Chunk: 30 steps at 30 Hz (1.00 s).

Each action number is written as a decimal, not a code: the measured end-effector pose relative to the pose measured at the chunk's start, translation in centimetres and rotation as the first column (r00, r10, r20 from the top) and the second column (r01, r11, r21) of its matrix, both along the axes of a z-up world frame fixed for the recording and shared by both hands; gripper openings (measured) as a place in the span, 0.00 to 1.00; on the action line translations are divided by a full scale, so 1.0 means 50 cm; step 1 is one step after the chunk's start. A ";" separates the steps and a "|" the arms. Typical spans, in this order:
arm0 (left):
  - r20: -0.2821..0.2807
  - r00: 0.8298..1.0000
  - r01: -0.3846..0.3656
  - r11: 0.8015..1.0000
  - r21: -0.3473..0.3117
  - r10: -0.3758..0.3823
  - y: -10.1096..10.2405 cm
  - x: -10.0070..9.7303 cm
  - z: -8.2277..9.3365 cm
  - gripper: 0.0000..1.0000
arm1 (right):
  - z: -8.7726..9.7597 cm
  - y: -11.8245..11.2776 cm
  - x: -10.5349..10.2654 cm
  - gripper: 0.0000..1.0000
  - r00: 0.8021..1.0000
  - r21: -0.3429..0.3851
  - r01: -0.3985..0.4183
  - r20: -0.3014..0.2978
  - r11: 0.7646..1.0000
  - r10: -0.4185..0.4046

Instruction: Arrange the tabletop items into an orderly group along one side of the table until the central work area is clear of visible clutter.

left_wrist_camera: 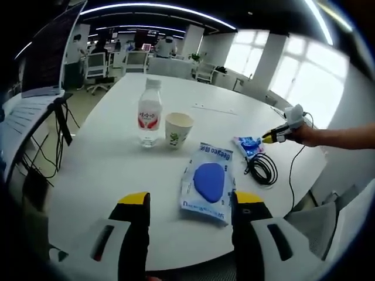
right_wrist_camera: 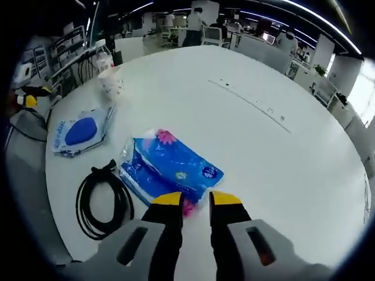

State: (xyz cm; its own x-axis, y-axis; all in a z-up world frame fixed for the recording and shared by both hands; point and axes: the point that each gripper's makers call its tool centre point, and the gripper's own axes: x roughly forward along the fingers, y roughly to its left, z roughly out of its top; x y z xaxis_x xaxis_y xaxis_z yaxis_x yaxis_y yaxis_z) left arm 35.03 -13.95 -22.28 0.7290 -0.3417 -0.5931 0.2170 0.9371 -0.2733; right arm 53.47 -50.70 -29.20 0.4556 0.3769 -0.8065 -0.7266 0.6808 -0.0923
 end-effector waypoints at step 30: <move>-0.007 0.998 -0.054 0.998 0.014 0.054 0.010 -0.019 -0.003 0.56 | -0.046 0.025 0.038 0.35 0.906 -0.221 -0.423 -0.088 0.879 0.414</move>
State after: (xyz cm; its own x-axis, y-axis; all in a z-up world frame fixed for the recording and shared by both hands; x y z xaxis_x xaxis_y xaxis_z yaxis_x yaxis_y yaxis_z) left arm 34.10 -13.43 -22.45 0.7419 -0.2933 -0.6030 0.1636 0.9513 -0.2613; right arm 55.37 -49.45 -31.49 0.2647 0.3279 -0.9069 -0.9449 0.2758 -0.1761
